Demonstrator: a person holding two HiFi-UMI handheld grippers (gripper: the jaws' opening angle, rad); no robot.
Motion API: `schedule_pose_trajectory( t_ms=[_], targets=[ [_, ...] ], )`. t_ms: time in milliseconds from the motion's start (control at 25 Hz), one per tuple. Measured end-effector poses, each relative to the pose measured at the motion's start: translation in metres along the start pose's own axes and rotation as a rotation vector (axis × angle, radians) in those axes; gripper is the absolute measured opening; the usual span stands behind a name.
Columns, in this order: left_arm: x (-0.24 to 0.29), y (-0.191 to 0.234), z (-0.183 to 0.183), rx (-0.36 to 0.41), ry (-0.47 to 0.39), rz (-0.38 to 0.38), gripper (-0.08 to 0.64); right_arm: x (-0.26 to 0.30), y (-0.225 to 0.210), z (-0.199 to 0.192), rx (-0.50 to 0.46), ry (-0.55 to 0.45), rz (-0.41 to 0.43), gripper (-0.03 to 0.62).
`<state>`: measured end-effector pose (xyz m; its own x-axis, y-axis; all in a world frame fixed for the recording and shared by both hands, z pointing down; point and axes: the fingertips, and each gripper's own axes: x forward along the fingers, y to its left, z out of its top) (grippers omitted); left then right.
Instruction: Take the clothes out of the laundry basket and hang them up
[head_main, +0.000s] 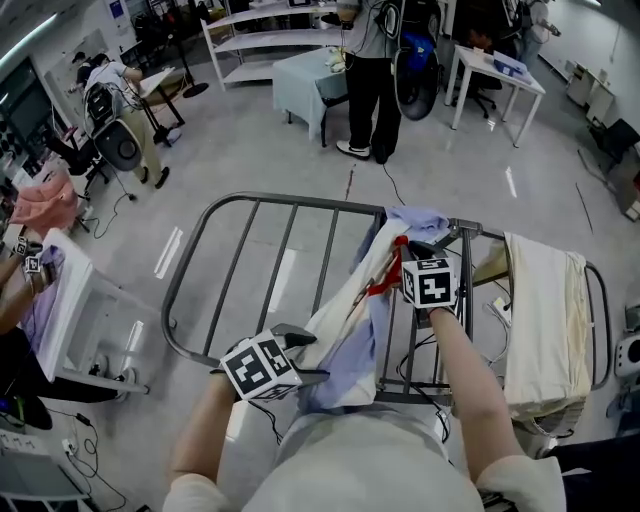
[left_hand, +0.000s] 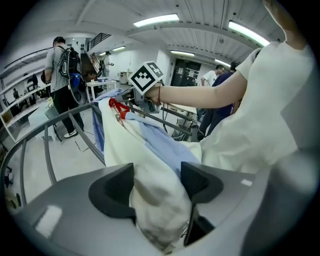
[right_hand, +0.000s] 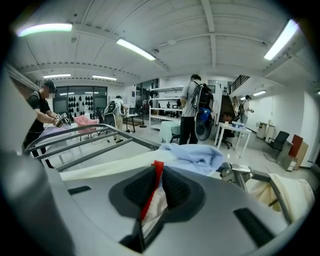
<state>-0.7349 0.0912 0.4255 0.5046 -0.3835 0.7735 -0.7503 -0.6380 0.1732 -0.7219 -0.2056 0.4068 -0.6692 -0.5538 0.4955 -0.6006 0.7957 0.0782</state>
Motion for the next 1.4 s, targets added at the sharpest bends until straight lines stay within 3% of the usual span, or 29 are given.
schedule_pose_trajectory(
  t_ms=[240, 320, 480, 560, 680, 800, 920, 1160, 1400],
  targets=[
    [-0.010, 0.017, -0.016, -0.061, -0.004, -0.045, 0.125, -0.006, -0.008, 0.000, 0.004, -0.018, -0.015, 0.002],
    [-0.018, 0.018, -0.013, -0.073, -0.025, -0.064, 0.100, -0.011, -0.014, 0.001, 0.011, -0.027, -0.020, 0.002],
    [-0.037, 0.042, -0.017, -0.028, -0.018, 0.051, 0.054, -0.021, -0.014, 0.007, 0.005, -0.059, 0.008, 0.002],
    [-0.042, 0.052, -0.021, -0.031, 0.001, 0.077, 0.020, -0.018, -0.003, 0.007, -0.045, -0.046, 0.037, 0.080],
    [-0.048, 0.062, -0.019, -0.051, -0.013, 0.075, 0.018, -0.007, 0.008, 0.004, -0.115, -0.012, 0.040, 0.107],
    [-0.061, 0.078, -0.018, -0.059, -0.040, 0.102, 0.017, 0.005, 0.007, 0.002, -0.179, 0.044, -0.009, 0.107],
    [-0.081, 0.102, -0.025, -0.062, -0.033, 0.137, 0.017, 0.008, 0.002, 0.001, -0.209, 0.082, -0.061, 0.049],
    [-0.124, 0.151, -0.029, -0.073, -0.047, 0.185, 0.015, -0.014, -0.021, 0.008, -0.104, 0.040, -0.150, 0.018],
    [-0.156, 0.210, -0.033, -0.060, -0.050, 0.328, 0.015, -0.037, -0.057, 0.004, -0.014, 0.028, -0.246, 0.015]
  ],
)
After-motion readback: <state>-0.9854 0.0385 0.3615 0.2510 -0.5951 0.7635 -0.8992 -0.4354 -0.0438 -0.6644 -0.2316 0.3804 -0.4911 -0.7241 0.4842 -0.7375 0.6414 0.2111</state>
